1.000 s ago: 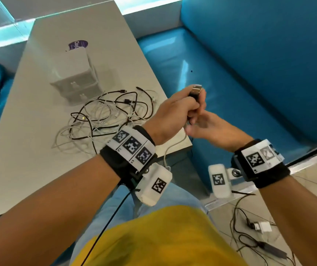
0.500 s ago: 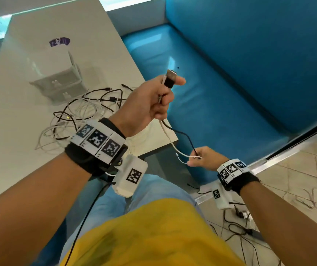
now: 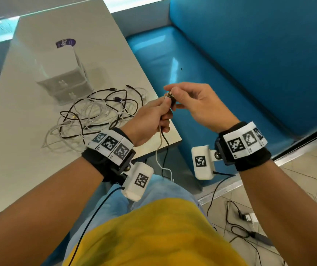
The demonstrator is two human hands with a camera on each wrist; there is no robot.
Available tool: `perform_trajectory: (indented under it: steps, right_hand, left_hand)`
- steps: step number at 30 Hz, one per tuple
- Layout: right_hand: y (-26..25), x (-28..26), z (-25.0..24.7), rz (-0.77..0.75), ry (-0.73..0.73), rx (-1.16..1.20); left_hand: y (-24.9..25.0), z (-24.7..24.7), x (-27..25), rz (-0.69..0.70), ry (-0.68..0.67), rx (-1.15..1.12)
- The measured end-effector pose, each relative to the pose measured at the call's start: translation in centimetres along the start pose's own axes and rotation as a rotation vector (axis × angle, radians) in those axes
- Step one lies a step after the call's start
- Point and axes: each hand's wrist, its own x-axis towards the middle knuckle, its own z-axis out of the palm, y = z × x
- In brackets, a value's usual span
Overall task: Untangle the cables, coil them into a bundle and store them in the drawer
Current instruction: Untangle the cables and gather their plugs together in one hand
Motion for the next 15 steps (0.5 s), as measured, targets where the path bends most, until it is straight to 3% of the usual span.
perform_trajectory:
  steps: [5,10,15]
  right_hand:
    - [0.7,1.1,2.0,-0.019,0.05,0.016]
    - [0.1,2.4,4.4,0.012,-0.073,0.145]
    - [-0.8,3.6,8.3,0.293,-0.242,0.318]
  left_hand:
    - [0.0,-1.1,-0.7,-0.028,-0.029,-0.129]
    - [0.2,-2.9,-1.5,-0.023,0.015,-0.206]
    - [1.5,-5.9,-1.8,0.08,0.207,-0.282]
